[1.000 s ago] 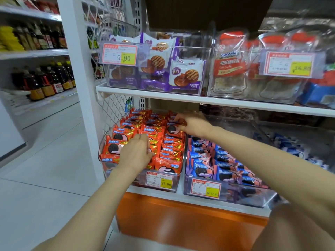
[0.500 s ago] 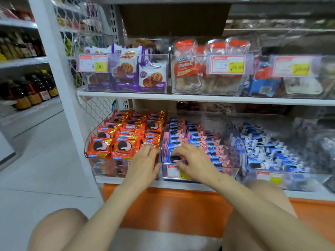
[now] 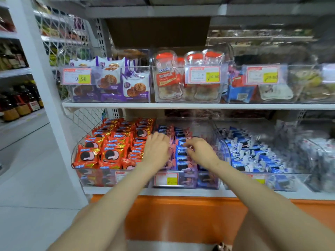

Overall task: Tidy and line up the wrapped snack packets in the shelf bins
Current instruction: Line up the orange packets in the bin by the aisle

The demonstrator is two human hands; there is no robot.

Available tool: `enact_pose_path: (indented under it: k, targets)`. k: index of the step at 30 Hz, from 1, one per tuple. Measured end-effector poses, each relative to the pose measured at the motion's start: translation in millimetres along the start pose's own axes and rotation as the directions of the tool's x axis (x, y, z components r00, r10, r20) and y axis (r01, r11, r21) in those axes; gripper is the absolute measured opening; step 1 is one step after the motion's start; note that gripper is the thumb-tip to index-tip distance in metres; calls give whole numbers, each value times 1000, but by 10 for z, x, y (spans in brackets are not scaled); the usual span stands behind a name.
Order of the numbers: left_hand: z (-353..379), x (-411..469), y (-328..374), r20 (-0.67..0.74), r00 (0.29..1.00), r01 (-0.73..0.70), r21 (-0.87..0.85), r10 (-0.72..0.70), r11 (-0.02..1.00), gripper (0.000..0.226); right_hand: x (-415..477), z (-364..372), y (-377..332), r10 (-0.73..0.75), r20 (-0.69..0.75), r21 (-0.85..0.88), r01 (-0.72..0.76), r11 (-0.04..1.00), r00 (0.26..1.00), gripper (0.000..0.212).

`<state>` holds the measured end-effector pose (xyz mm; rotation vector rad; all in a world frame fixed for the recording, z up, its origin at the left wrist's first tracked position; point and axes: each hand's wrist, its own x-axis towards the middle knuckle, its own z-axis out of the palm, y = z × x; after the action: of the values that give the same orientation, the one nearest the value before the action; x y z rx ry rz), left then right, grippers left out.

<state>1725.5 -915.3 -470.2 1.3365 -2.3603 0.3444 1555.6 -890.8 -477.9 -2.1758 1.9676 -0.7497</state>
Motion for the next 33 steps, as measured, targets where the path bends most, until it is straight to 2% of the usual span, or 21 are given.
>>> enact_pose_path:
  k: [4,8,13,18,23,27,30,33]
  targets:
    - [-10,567,-329,164,981,66,199,-99,978,37,484,32,118,36,3,-17,-36,999,999,25]
    - [162,783,-443,340,934,15,272,-111,962,36,816,185,172,15,82,-60,-11,998,996,26]
    - [316,921,-555,340,938,-51,313,-61,948,33,1088,354,174,-15,209,-172,51,984,978,30]
    - [340,989,-579,369,929,-76,277,-33,958,36,1133,429,206,-8,143,-140,28,990,990,15]
    - [392,1025,-537,329,944,-102,400,-39,911,40,1107,334,301,53,77,-121,-43,992,996,15]
    - [268,1029,-435,279,960,-170,510,24,843,47,1091,382,305,77,106,-38,-73,997,991,7]
    - [270,1014,-492,359,933,-173,381,27,908,37,1111,328,323,79,108,15,-81,997,991,18]
    - [187,992,-510,460,888,-157,263,19,952,35,1099,246,285,49,181,97,-68,993,982,10]
